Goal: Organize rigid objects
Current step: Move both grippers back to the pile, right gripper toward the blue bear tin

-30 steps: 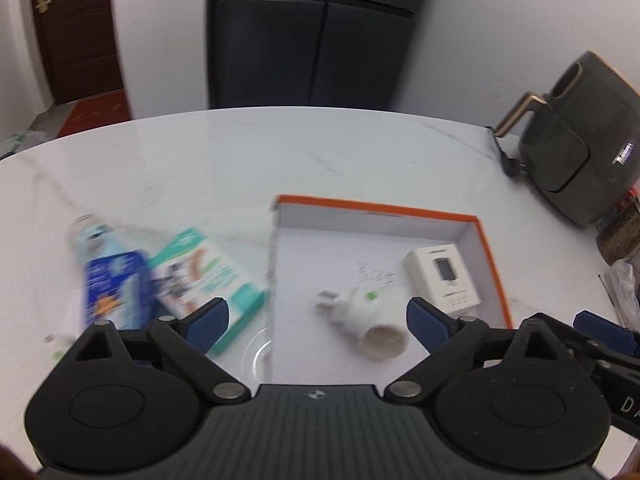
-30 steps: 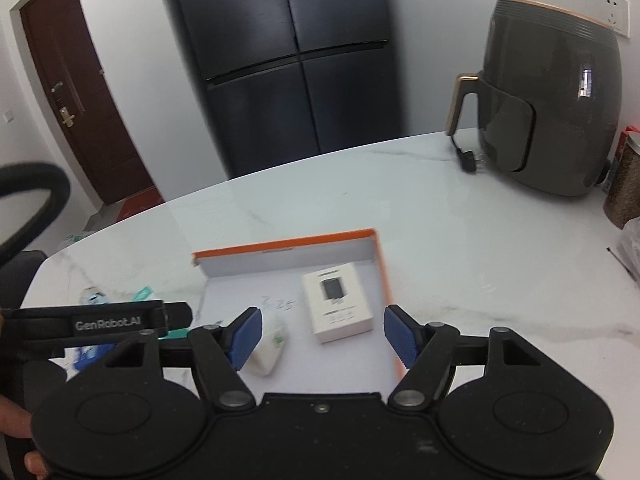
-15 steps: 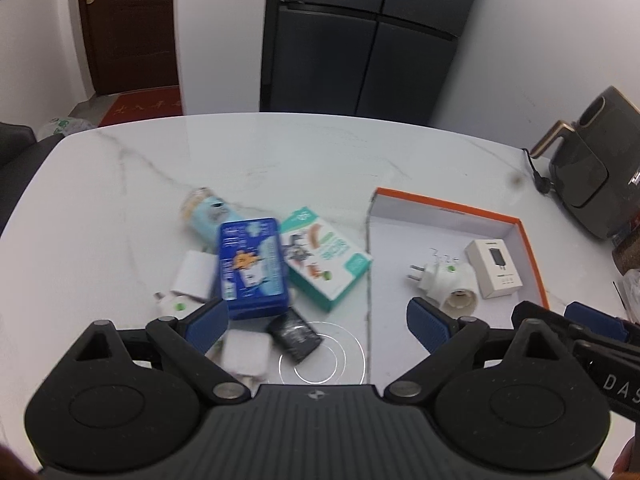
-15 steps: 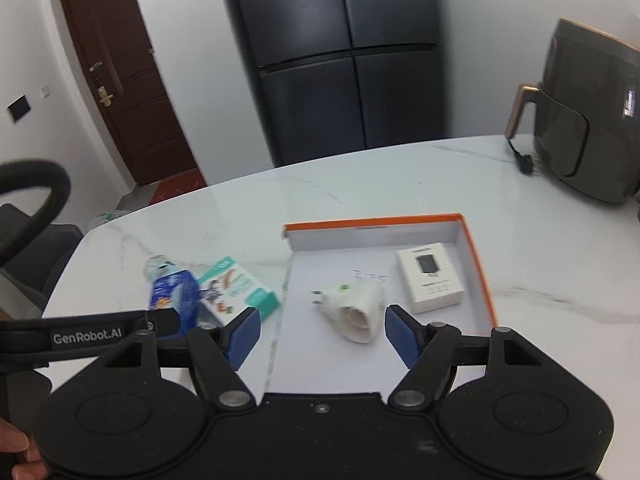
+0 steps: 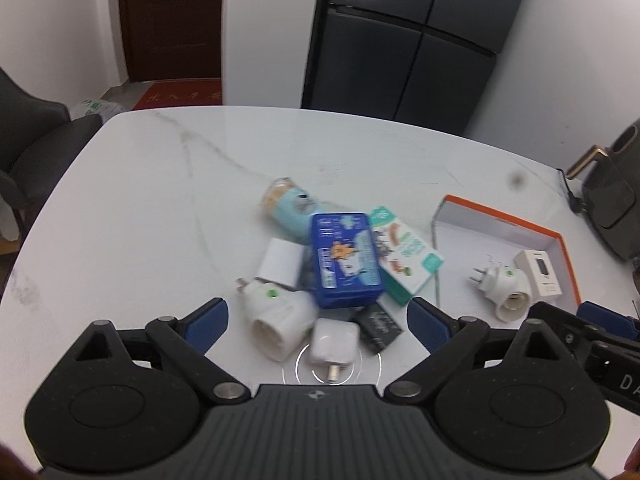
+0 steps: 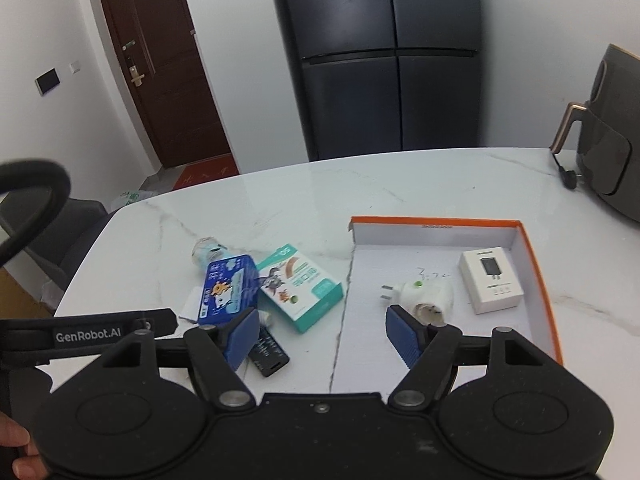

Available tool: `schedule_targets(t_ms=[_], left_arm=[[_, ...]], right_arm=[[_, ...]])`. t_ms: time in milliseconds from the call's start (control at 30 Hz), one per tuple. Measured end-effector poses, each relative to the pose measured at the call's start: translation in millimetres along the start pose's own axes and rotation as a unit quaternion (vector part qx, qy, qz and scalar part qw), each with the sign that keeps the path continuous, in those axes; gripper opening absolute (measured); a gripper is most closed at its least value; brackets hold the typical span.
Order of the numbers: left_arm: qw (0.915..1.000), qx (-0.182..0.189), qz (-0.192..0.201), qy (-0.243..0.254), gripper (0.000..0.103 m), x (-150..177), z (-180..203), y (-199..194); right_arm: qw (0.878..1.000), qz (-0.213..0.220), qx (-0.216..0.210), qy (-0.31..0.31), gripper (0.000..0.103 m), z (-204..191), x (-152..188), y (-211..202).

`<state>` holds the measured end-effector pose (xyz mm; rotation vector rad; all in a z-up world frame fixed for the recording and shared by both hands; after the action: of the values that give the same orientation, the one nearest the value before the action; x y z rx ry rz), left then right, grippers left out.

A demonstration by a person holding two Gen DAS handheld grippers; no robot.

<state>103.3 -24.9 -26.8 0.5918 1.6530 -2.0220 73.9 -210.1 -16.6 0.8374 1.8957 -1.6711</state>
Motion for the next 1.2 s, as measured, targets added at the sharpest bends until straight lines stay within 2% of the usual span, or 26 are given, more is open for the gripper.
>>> schedule_targets(t_ms=[433,767,967,1100,1133,1167,1200], left_arm=[[0.9981,-0.036,-0.018,-0.046,0.099,1.8,-62.7,16.0],[0.9965,-0.043,-0.034,-0.063,0.099,6.8,-100.5,27.4],[0.9964,-0.037,-0.04,-0.065,0.099,6.5,-118.9,33.3],[0.9966,-0.02,-0.049,-0.064,0.099,10.5,-123.3,40.9],[0.9967,-0.016,-0.052,-0.06,0.099,11.1,-122.8,43.1],[0.9968,-0.012,-0.054,-0.058,0.099,11.7,-121.5,45.1],[0.9969,-0.006,-0.056,-0.055,0.099,12.2,-119.3,47.0]], right_arm=[[0.999,-0.028,-0.022,-0.017,0.084,-34.3,4.8,33.3],[0.996,-0.068,-0.037,-0.045,0.084,-86.5,3.5,95.1],[0.993,-0.091,-0.022,-0.072,0.084,-115.1,3.4,138.3],[0.989,-0.105,-0.001,-0.101,0.084,-126.9,8.9,164.2],[0.988,-0.11,0.003,-0.109,0.081,-127.9,11.3,170.1],[0.987,-0.114,0.006,-0.112,0.074,-127.7,13.1,175.0],[0.988,-0.113,0.003,-0.109,0.074,-127.2,13.5,177.1]])
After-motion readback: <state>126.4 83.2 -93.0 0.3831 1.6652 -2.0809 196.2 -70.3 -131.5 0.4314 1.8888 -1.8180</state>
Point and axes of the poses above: each gripper's, at about its wrist camera, not at the fingertips, and y roughly the way its jaws point, z to its right, x to its underside, the point moved 9 cm from there along y, roughly the way its jaws point, and after that the axes turned 5 degrees about x, right-handed, at the moved point
